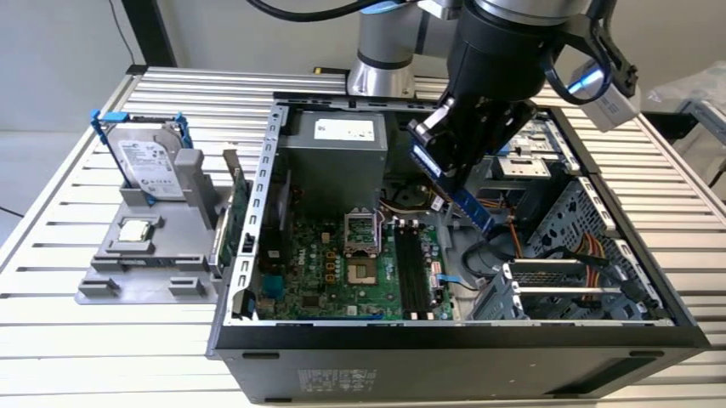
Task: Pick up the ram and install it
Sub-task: 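Insert the ram into the slot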
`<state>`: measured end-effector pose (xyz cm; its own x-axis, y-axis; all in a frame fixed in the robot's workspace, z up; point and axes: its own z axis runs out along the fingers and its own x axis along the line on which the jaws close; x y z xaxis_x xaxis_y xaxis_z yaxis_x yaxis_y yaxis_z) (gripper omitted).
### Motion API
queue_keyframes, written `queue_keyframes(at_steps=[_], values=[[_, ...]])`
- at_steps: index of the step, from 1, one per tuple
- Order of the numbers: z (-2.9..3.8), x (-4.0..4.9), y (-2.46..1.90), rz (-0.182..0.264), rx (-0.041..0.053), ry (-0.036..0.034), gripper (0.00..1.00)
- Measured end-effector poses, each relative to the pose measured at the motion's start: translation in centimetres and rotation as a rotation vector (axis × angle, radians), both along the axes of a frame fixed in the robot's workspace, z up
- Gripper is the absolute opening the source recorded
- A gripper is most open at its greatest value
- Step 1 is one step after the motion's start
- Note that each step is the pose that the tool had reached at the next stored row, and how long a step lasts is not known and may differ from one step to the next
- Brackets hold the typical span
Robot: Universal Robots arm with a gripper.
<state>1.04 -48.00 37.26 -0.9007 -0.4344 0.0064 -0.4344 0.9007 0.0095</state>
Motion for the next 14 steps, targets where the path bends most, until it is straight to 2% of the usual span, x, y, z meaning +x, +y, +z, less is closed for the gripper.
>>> queue_keyframes(at_steps=[4, 14], values=[[0.0, 0.0, 0.0, -0.015, 0.0, 0.0, 0.0], [0.0, 0.0, 0.0, -0.019, 0.0, 0.0, 0.0]])
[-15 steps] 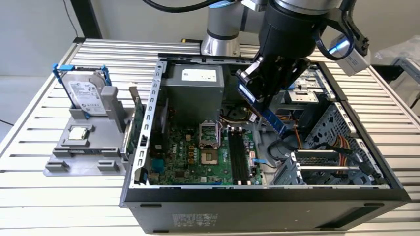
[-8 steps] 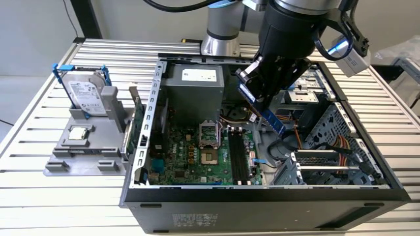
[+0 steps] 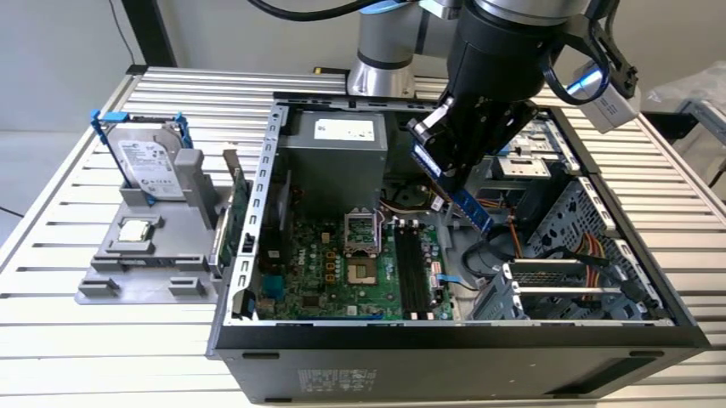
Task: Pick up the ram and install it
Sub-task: 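Insert the ram into the slot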
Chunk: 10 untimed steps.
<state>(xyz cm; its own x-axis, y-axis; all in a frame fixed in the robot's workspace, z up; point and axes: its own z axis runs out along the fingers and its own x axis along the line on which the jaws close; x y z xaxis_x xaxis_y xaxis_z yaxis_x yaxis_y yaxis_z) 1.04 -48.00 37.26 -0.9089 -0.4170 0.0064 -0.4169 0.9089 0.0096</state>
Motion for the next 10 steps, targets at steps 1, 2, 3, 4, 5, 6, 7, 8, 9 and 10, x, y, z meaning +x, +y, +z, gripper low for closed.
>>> queue_keyframes(at_steps=[1, 2, 3, 4, 5, 6, 7, 8, 9, 10], values=[[0.0, 0.0, 0.0, 0.0, 0.0, 0.0, 0.0], [0.0, 0.0, 0.0, 0.0, 0.0, 0.0, 0.0], [0.0, 0.0, 0.0, 0.0, 0.0, 0.0, 0.0], [0.0, 0.0, 0.0, -0.001, -0.0002, 0.0, 0.0], [0.0, 0.0, 0.0, -0.003, -0.0003, 0.0001, 0.0], [-0.01, 0.0, 0.0, -0.006, -0.0002, 0.0, 0.0], [-0.02, 0.0, 0.0, -0.009, -0.0002, 0.0001, 0.0], [-0.02, 0.0, 0.0, -0.015, -0.0003, 0.0001, 0.0], [-0.05, 0.0, 0.0, -0.021, -0.0001, 0.0, 0.0], [-0.05, 0.0, 0.0, -0.024, -0.0001, 0.0, 0.0]])
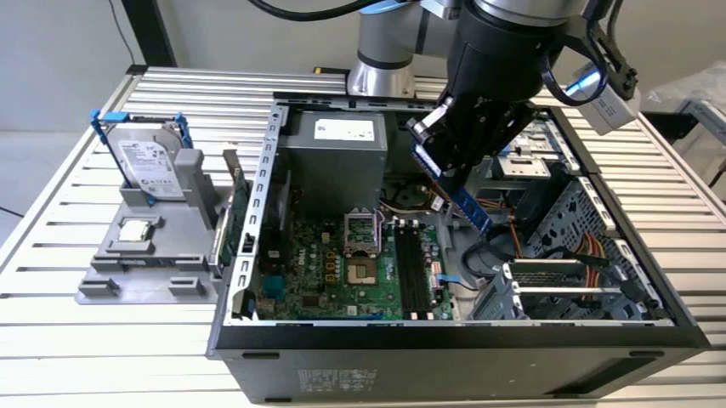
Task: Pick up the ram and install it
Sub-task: 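Insert the ram into the slot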
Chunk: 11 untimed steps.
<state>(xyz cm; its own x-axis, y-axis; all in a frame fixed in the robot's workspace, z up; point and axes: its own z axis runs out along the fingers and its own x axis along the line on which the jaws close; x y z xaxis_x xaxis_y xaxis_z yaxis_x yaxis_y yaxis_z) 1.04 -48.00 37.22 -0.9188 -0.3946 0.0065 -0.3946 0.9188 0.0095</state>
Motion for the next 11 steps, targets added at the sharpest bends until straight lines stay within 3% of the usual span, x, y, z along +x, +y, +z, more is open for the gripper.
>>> queue_keyframes(at_steps=[11], values=[[-0.03, 0.0, 0.0, -0.019, 0.0, 0.0, 0.0]])
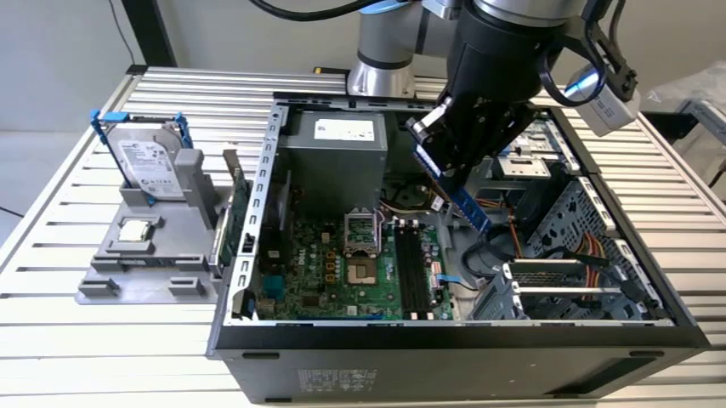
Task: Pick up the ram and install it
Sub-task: 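Insert the ram into the slot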
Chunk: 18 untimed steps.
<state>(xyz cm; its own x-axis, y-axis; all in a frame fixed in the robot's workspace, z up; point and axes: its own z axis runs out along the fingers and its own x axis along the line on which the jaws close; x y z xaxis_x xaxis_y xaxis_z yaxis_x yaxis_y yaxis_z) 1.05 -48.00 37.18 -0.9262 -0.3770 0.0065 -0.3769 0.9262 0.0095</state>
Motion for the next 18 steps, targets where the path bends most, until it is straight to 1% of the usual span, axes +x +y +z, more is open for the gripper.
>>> queue_keyframes(at_steps=[5, 12, 18], values=[[-0.04, 0.0, 0.0, -0.025, 0.0, 0.0, 0.0], [-0.1, -0.01, 0.0, -0.08, 0.0, 0.0, 0.0], [-0.13, 0.0, 0.0, -0.116, -0.0001, 0.0, 0.0]])
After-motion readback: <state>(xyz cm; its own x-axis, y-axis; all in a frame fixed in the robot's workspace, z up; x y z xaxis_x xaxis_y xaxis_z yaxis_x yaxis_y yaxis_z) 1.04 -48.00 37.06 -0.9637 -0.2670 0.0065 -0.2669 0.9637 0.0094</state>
